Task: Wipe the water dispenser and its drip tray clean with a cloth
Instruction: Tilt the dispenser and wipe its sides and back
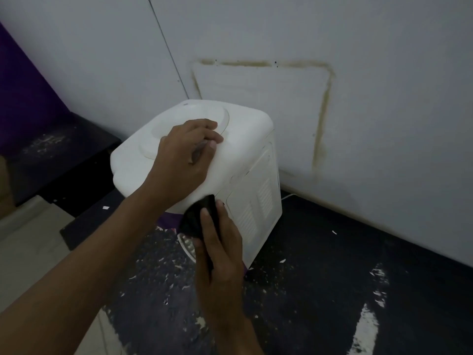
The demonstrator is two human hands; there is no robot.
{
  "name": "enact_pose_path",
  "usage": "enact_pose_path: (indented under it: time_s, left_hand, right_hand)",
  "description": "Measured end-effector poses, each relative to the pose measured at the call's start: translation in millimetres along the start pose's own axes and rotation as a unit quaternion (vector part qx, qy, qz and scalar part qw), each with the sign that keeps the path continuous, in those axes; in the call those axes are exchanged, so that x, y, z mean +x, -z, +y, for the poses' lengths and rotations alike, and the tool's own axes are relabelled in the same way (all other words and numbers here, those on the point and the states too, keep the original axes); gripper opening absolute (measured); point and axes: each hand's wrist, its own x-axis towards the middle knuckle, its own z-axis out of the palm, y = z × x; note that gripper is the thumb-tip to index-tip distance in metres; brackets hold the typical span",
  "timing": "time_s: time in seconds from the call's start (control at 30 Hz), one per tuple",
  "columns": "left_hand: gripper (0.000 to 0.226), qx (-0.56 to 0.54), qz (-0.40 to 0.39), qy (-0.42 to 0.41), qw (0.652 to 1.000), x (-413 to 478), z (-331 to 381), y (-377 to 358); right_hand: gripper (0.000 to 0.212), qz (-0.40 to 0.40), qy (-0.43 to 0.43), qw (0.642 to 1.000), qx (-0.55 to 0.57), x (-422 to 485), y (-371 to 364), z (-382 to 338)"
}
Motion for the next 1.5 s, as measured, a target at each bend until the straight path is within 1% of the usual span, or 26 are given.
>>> enact_pose_path:
  time_s: [0.07,0.13,0.3,0.37,0.43,0.47,0.53,0.63,0.7,0.77,0.83,0.93,1.03,1.13,1.17,1.27,1.33,1.37,1.43,1.5]
  left_hand:
    - [0.027,0.009,-0.003,-0.004,1.0,1.6,-0.9,1.1]
    - [0.026,0.017,-0.006,-0.009,1.0,1.4,-0.5,1.1]
    - [0.026,0.023,-0.01,-0.014,1.0,-0.3,2.6,0.9]
    - [0.027,0.023,-0.009,-0.012,1.0,-0.5,3.8,1.5]
    - [0.028,0.028,-0.01,-0.009,1.0,-0.1,4.5,1.2]
    - [0.028,0.03,-0.011,-0.009,0.999,0.2,4.4,1.3]
    - [0.03,0.024,-0.015,-0.011,1.0,0.2,3.6,1.4]
    - [0.03,0.017,-0.014,-0.01,1.0,-0.8,2.4,1.5]
    - [0.028,0.02,-0.013,-0.008,1.0,-0.3,2.5,0.5]
    - [0.028,0.023,-0.016,-0.002,1.0,0.6,2.4,0.6]
    - [0.031,0.027,-0.018,-0.004,0.999,1.3,3.2,1.8]
    - [0.03,0.024,-0.015,-0.008,1.0,0.8,4.0,1.4]
    - [0.026,0.019,-0.008,-0.008,1.0,0.2,3.2,1.0]
    - [0.025,0.016,-0.005,-0.011,1.0,0.1,2.4,1.7]
    - [0.025,0.016,-0.005,-0.013,1.0,0.3,2.6,1.5]
    - [0.024,0.02,-0.007,-0.018,1.0,0.5,2.3,0.3]
    - [0.024,0.021,-0.005,-0.021,1.0,0.5,1.4,0.8]
    - [0.024,0.021,-0.004,-0.022,1.0,0.2,1.2,1.0]
    - [0.024,0.024,-0.005,-0.022,0.999,0.2,0.8,1.0]
    - [0.025,0.031,-0.005,-0.019,0.999,0.7,0.6,0.1]
  right_hand:
    - [0.053,0.011,0.005,1.0,-0.021,2.2,-3.0,4.2]
    - [0.045,0.028,0.007,0.999,-0.014,7.0,-2.3,5.7]
    - [0.039,0.057,-0.012,0.996,0.067,29.6,0.2,4.4]
    - [0.039,0.082,-0.047,0.992,0.087,45.0,0.1,6.5]
    - [0.038,0.13,-0.099,0.981,0.103,61.4,0.5,7.9]
    - [0.038,0.152,-0.114,0.976,0.101,64.8,-0.6,7.6]
    - [0.038,0.168,-0.105,0.976,0.087,56.5,-5.1,0.7]
    - [0.036,0.142,-0.064,0.984,0.085,24.0,-13.2,-13.0]
    - [0.031,0.144,-0.05,0.986,0.072,15.6,-14.4,-10.4]
    - [0.027,0.157,-0.052,0.984,0.066,26.0,-11.7,-3.2]
    - [0.026,0.18,-0.069,0.979,0.063,46.5,-6.3,5.8]
    - [0.027,0.217,-0.133,0.965,0.059,72.2,1.9,14.4]
    - [0.032,0.199,-0.118,0.971,0.058,53.8,-5.4,4.4]
    - [0.053,0.151,-0.071,0.985,0.041,8.9,-18.7,-11.7]
    - [0.057,0.144,-0.059,0.987,0.029,-0.5,-21.3,-11.4]
    - [0.057,0.134,-0.044,0.99,0.006,-8.8,-20.3,-5.9]
    - [0.054,0.124,-0.044,0.991,0.015,-5.3,-15.0,-3.9]
    - [0.051,0.122,-0.063,0.99,0.032,-0.1,-10.9,-2.4]
    - [0.049,0.138,-0.131,0.979,0.073,20.2,0.3,6.1]
    - [0.055,0.16,-0.204,0.962,0.083,52.8,16.7,23.1]
